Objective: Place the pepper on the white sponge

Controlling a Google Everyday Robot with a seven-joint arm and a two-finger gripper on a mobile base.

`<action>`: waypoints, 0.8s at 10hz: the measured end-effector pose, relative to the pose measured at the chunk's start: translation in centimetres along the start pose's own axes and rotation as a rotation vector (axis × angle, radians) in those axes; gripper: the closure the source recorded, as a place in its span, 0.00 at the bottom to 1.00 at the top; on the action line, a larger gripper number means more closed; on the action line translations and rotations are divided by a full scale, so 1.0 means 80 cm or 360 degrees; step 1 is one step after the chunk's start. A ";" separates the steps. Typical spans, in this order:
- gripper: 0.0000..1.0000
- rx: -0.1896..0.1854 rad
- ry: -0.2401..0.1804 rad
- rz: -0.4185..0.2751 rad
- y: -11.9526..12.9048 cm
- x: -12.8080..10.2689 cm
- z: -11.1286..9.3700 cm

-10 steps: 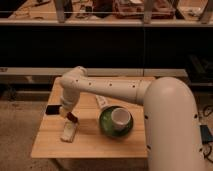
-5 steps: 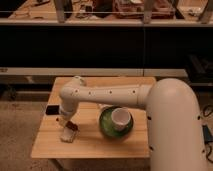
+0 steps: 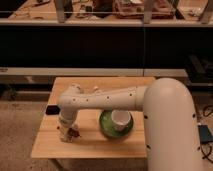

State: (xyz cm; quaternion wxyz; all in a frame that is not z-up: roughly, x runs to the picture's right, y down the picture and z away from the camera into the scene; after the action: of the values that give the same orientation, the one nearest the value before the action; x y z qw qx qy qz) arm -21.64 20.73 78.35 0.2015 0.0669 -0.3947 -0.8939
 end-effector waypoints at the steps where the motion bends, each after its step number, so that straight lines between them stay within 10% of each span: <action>1: 0.67 -0.0004 -0.0031 0.0004 0.000 -0.005 0.006; 8: 0.56 -0.0031 -0.0086 0.0020 0.002 0.007 0.012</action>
State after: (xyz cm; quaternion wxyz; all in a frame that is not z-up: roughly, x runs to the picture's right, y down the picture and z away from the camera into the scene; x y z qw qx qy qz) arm -22.39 21.06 79.11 0.1969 0.0385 -0.3918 -0.8979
